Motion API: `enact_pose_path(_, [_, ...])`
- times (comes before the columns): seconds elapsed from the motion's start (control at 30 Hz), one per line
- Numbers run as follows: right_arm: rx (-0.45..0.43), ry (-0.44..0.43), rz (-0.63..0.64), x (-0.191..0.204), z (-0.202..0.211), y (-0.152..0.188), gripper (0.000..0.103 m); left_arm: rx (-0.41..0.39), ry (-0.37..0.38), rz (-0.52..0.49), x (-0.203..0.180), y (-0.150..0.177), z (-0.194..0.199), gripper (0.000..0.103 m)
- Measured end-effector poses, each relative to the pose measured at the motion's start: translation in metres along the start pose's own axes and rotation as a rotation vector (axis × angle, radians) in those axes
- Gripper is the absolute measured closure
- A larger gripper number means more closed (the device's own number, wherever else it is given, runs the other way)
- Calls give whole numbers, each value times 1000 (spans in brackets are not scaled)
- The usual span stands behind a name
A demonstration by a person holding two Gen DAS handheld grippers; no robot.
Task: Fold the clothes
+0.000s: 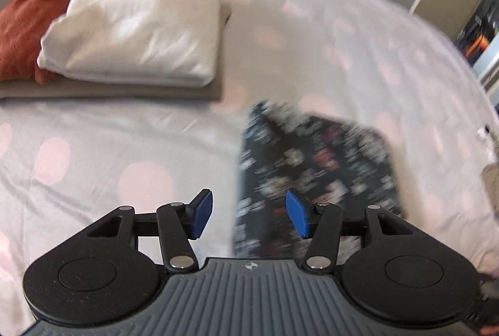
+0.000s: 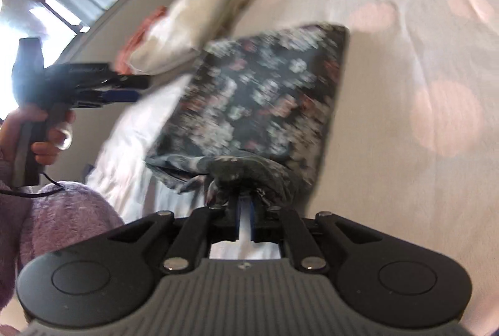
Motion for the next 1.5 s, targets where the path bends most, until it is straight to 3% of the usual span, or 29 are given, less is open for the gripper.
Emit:
enact_pose_path(0.17, [27,62,-3,6,1,7,76,108,110,43,21,11,-40,52])
enact_pose_path(0.23, [35,98,-16,5,4,5,64,110,157,79,26,11,-52,51])
enact_pose_path(0.3, [55,155,-43,0,7,2,60,104,206,120,32,9,-60,49])
enact_pose_path(0.47, [30,253,-153,-19,20,-13,58,120,320,222,44,13,-86,49])
enact_pose_path(0.57, [-13,270,-207,-23,17,-27,58,126,333,216,42,16,-93,48])
enact_pose_path(0.97, [-136,147,-424,-31,-43,-91,47,117,307,205,25,18,-100,51])
enact_pose_path(1.1, [-135,110,-441,-28,-60,-98,44,114,307,212,23,19,-99,53])
enact_pose_path(1.23, [-136,101,-431,-24,-67,-100,34,110,330,236,29,21,-100,58])
enact_pose_path(1.33, [-138,99,-416,-21,-66,-98,34,109,348,252,31,21,-100,63])
enact_pose_path(1.5, [-127,97,-430,-22,-64,-95,35,115,383,302,39,20,-102,64])
Point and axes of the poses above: each gripper's, at about its wrist camera, not at the fingertips, and z roughly against the way its jaws point, x to its left, y to its underside, the point moved 2 cm from there along -z, roughly the way its jaws point, and after that the axes turned 8 degrees about -z, right-handed, at the moved point
